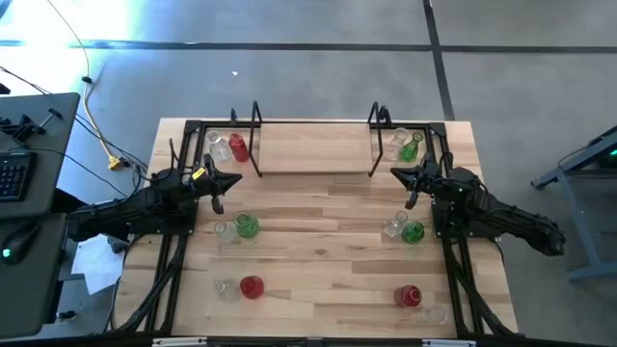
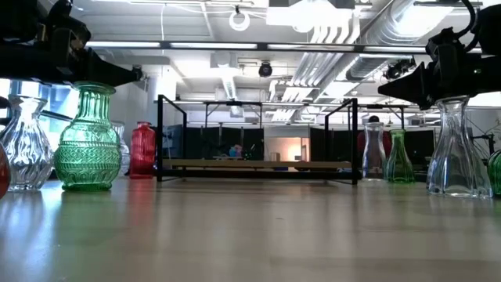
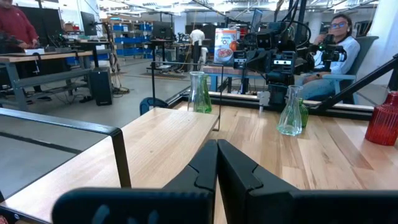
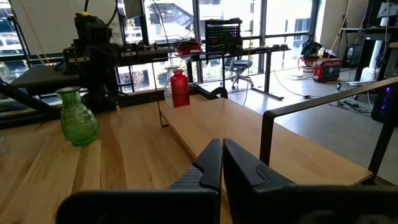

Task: Sort vases onto shelf

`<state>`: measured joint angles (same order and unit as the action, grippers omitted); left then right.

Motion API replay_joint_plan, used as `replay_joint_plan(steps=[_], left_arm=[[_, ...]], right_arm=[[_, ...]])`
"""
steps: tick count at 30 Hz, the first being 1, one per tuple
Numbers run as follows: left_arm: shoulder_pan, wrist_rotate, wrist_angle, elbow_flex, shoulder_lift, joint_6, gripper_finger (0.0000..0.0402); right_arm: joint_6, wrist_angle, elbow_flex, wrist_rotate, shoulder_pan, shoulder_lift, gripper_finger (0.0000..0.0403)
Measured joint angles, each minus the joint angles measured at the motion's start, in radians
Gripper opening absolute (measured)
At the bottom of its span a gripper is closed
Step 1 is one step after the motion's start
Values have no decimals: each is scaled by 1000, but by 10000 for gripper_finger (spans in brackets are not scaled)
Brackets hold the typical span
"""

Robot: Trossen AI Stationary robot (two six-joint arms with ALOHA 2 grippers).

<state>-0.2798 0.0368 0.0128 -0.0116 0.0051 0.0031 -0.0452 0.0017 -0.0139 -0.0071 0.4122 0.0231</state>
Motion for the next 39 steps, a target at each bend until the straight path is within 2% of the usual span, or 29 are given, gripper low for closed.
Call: replay_joint_plan(steps=[12,19,34,39], left_arm=[[-1,23,14,0,1,25,3],[-1,16,14,0,1,-150,3],[-1,55,13,0,1,-69,3],[-1,55,12,0,1,-69,3]], right_arm=[[0,0,0,0,0,0,0],[0,0,0,0,0,0,0],[-30,19,0,2,0,0,0],[-28,131,0,4,0,0,0]])
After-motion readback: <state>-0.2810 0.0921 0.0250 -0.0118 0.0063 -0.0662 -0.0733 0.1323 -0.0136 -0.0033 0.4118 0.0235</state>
